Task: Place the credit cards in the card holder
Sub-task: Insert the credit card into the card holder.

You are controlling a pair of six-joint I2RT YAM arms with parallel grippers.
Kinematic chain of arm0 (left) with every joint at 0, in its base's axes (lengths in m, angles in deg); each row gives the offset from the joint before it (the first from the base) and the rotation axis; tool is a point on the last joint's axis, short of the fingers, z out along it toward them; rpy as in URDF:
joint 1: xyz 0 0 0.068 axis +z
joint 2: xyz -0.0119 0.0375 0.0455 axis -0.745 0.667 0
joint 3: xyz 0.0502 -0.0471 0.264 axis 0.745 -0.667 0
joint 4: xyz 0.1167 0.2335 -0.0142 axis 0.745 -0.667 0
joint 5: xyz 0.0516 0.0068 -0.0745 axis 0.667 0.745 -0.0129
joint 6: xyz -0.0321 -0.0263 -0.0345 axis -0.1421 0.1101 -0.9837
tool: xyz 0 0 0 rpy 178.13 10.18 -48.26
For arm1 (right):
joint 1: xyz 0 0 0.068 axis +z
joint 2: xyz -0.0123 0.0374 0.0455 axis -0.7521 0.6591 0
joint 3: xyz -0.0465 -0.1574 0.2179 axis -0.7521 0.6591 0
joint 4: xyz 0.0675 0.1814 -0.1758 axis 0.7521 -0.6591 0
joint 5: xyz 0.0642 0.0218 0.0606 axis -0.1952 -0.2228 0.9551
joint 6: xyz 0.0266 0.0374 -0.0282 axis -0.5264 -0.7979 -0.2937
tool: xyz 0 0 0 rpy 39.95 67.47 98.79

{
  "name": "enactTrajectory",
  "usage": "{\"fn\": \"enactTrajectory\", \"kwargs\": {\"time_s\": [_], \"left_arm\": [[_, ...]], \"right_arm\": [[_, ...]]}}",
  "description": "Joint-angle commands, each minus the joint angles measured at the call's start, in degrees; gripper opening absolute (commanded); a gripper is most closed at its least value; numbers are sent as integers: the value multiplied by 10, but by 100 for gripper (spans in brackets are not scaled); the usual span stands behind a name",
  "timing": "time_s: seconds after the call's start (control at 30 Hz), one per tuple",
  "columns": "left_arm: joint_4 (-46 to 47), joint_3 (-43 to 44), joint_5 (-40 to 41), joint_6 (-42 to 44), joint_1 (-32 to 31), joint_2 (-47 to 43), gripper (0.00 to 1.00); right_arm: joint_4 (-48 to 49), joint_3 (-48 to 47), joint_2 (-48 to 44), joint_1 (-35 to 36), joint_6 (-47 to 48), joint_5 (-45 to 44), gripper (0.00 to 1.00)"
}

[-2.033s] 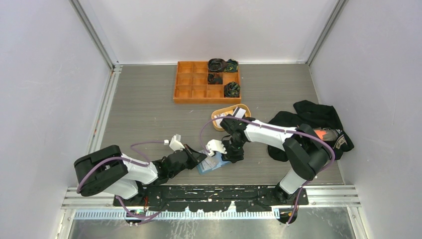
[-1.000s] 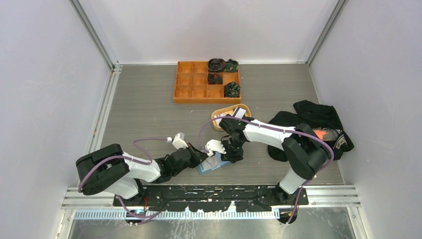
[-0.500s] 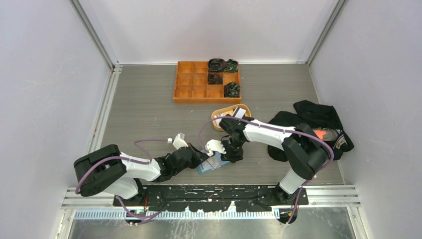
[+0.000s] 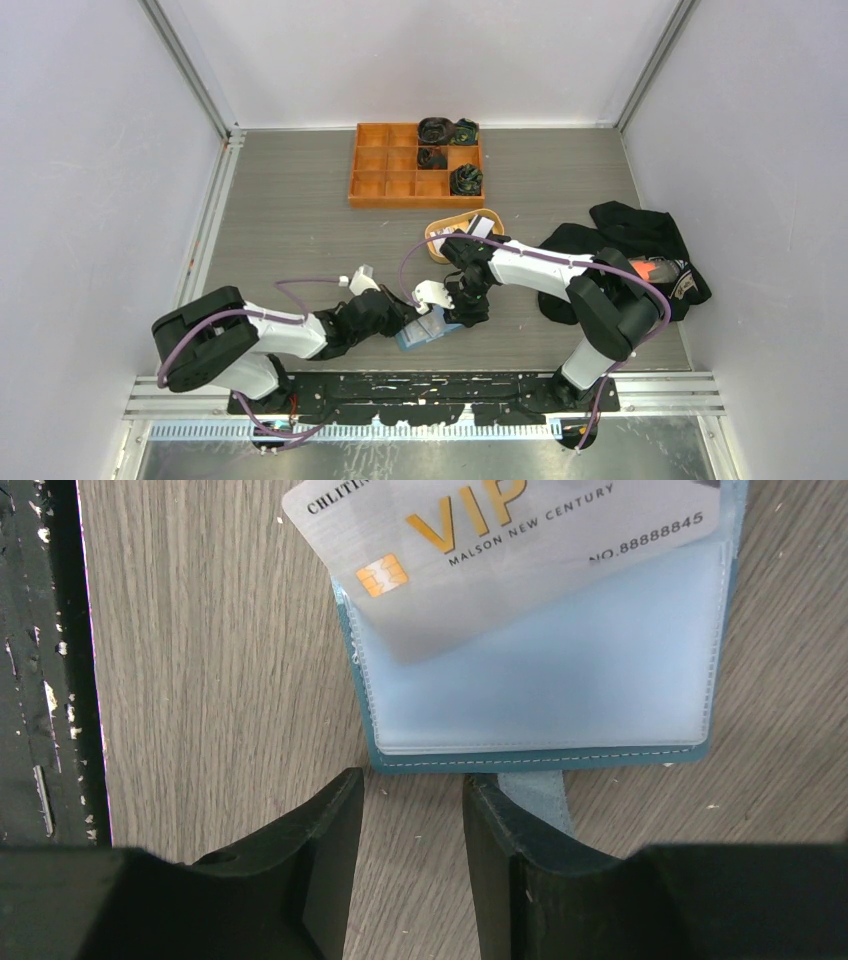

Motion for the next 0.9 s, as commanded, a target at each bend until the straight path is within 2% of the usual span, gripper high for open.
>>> {"fn": "enactTrajectory", "kwargs": {"time_s": [0.0,0.43,0.87], "left_arm": [[4,7,-41,19,19,27,0],[81,1,-112,45,58,84,0],[106,2,-134,50,71,117,11]], "right_arm": [[-5,-10,5,9,3,10,47],[-5,-10,4,10,3,9,47],[-4,-12,-8,10,-3,11,48]]}}
